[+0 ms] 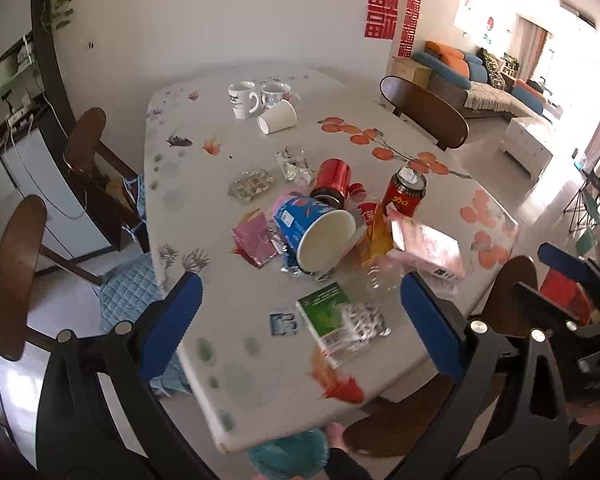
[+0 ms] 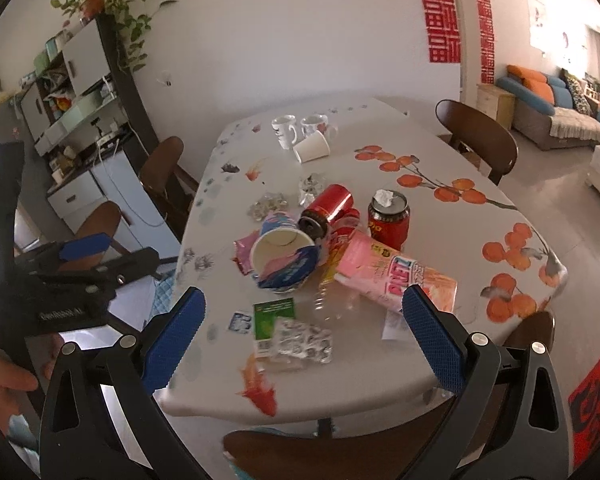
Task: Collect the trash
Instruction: 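Move both grippers toward the blue paper cup and pink PRETZ box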
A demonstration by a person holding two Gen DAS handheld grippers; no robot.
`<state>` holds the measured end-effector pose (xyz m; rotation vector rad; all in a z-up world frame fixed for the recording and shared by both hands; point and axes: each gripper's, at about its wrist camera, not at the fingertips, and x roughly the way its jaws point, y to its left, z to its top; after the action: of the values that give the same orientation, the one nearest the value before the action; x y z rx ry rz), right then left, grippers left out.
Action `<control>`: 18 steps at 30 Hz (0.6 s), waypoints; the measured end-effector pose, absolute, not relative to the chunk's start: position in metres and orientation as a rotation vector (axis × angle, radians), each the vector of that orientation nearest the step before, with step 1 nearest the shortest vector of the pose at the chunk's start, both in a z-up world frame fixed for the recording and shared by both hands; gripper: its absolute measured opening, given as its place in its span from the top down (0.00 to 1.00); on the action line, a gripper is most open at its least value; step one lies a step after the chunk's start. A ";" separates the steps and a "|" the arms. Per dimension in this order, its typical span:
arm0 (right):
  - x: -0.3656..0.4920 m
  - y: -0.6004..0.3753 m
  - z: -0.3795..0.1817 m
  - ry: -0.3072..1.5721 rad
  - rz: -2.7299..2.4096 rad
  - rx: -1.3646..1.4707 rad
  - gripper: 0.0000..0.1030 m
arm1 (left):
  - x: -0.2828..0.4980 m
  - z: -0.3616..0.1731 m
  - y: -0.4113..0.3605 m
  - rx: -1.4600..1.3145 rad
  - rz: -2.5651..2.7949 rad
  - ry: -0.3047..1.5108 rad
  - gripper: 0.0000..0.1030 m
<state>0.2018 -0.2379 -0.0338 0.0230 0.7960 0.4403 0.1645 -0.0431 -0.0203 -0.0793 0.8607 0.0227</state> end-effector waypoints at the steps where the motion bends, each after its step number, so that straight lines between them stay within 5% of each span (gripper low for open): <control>1: 0.207 -0.240 -0.036 0.800 0.445 0.016 0.05 | 0.169 -0.022 -0.044 -0.082 0.027 0.870 0.06; 18: 0.260 -0.261 -0.077 0.922 0.495 0.088 0.05 | 0.198 -0.046 -0.053 -0.093 0.069 0.906 0.06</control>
<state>0.2604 -0.2614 -0.0768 0.0885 0.9222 0.4954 0.1979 -0.0535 -0.0455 -0.0930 0.9059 0.0690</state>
